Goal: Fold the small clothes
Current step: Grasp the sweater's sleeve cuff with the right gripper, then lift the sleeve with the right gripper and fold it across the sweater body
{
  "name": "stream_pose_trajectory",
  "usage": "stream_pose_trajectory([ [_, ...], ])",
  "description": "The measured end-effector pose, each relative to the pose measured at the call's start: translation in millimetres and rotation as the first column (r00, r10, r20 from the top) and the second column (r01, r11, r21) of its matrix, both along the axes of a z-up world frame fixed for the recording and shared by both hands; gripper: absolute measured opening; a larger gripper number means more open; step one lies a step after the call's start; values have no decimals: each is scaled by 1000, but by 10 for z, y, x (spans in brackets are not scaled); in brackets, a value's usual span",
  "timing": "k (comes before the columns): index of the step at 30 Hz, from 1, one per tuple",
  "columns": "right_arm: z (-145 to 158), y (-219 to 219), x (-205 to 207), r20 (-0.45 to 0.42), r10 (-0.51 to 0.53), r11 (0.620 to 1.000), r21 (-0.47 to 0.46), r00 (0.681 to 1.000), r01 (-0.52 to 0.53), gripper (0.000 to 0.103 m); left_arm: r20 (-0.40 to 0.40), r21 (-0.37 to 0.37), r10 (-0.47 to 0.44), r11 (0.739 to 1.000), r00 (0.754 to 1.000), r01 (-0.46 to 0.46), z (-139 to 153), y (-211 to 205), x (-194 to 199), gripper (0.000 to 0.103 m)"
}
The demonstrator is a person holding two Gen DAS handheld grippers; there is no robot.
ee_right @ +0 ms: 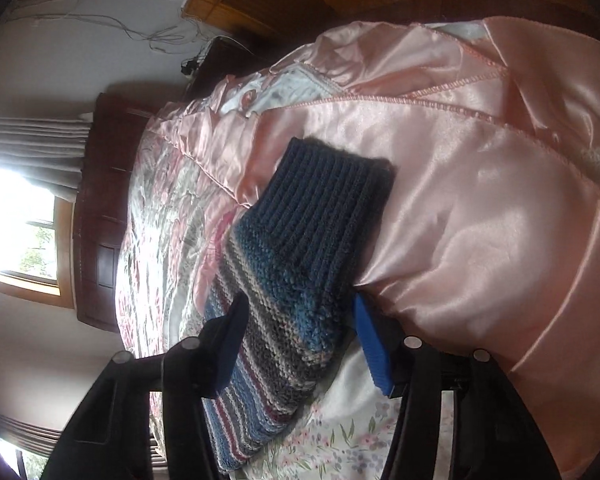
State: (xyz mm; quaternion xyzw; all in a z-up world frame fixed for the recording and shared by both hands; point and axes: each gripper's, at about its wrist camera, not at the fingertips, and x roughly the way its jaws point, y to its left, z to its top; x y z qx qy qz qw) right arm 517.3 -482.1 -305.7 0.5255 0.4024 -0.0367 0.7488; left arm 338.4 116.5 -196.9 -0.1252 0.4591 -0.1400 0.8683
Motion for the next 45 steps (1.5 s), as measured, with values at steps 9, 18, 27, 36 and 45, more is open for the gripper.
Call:
stream_pose_trajectory([
  [9,1,13,48,20,-11,1000,-20,1000,12,12,-54,-16,16,1000,998,-17,-268,179,201,100],
  [18,1024,539,23,129,90,956,-288,988,-50,10,-132,-116,72,989,989,-87,-364,584,275,100],
  [27,2142,1876,-17,209,301,822,-552,930,-141,10,-92,-129,86,987,992,-98,-130,1008,121,100],
  [36,2577,3435,-72,157,494,634,-738,855,-231,10,-52,-164,135,976,990,-141,57,1660,-128,100],
  [45,2007,4927,-74,-39,615,392,-852,787,-348,10,-49,-219,186,957,981,-192,36,2156,-222,100],
])
